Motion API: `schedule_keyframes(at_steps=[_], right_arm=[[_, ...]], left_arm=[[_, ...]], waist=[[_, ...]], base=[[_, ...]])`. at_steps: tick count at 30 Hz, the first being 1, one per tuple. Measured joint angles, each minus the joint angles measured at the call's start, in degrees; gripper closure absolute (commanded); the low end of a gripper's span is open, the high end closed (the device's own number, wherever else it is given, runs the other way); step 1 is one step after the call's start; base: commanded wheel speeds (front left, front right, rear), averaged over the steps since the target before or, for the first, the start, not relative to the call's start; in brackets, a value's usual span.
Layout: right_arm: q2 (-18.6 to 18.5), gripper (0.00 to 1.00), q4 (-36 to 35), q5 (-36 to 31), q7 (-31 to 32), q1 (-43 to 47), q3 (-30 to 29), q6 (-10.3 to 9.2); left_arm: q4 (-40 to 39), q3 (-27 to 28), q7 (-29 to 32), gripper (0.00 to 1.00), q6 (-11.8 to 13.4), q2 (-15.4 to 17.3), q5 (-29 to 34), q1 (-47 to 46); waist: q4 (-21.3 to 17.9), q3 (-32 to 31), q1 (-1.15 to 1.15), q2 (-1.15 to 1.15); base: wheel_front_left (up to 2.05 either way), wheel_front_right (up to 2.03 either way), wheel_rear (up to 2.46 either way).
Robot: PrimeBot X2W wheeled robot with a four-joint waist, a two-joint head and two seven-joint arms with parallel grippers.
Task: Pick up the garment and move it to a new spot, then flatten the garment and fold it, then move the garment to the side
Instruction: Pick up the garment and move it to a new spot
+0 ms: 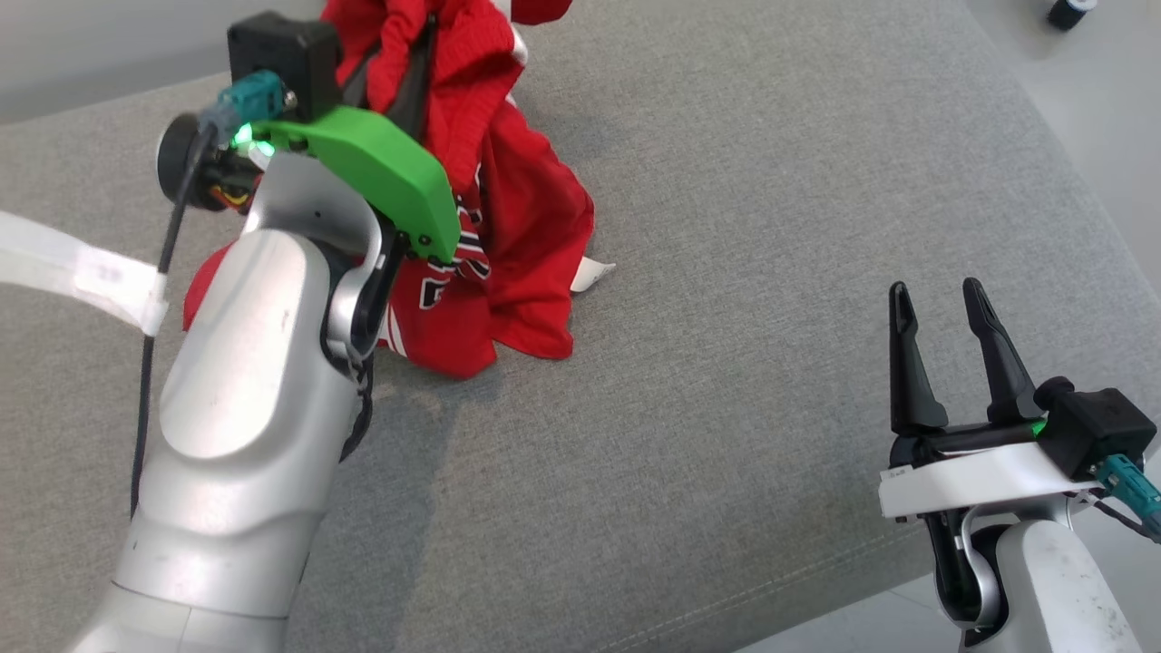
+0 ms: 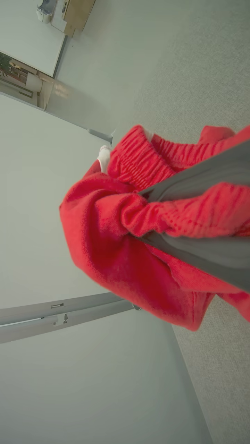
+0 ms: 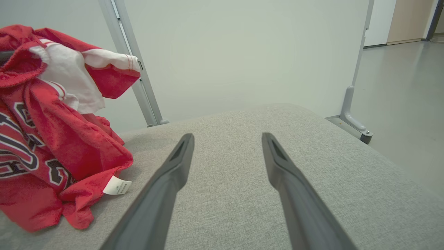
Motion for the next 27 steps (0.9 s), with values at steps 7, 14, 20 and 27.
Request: schedule_keyframes(at_steps=[7, 14, 20, 27], right_arm=[[0.0, 0.00, 0.1, 0.0, 0.0, -0.8, 0.5, 0.00], [0.0, 0.00, 0.3, -0.9, 0.0, -1.6, 1.4, 0.00], [0.0, 0.00, 0.6, -2.0, 0.0, -1.3, 1.8, 0.00], [0.0, 0.00, 1.3, -2.9, 0.0, 0.1, 1.8, 0.00]], left_arm=[[7.1, -1.6, -5.9, 1.00, 0.1, -0.1, 0.9, 5.0], [13.5, -2.7, -9.8, 1.00, -0.9, -1.0, 0.3, 5.4], [17.2, -4.1, -12.5, 0.52, -1.5, -1.7, -0.4, 5.5], [18.5, -6.4, -15.8, 0.00, -2.1, -2.3, -0.5, 6.6]], waist=[[-0.4, 3.6, 0.00, 0.00], [0.9, 4.1, 0.00, 0.00], [1.8, 2.4, 0.00, 0.00], [3.5, -0.7, 0.00, 0.00]], base=[[0.00, 0.00, 0.00], [0.00, 0.00, 0.00], [0.00, 0.00, 0.00], [0.00, 0.00, 0.00]])
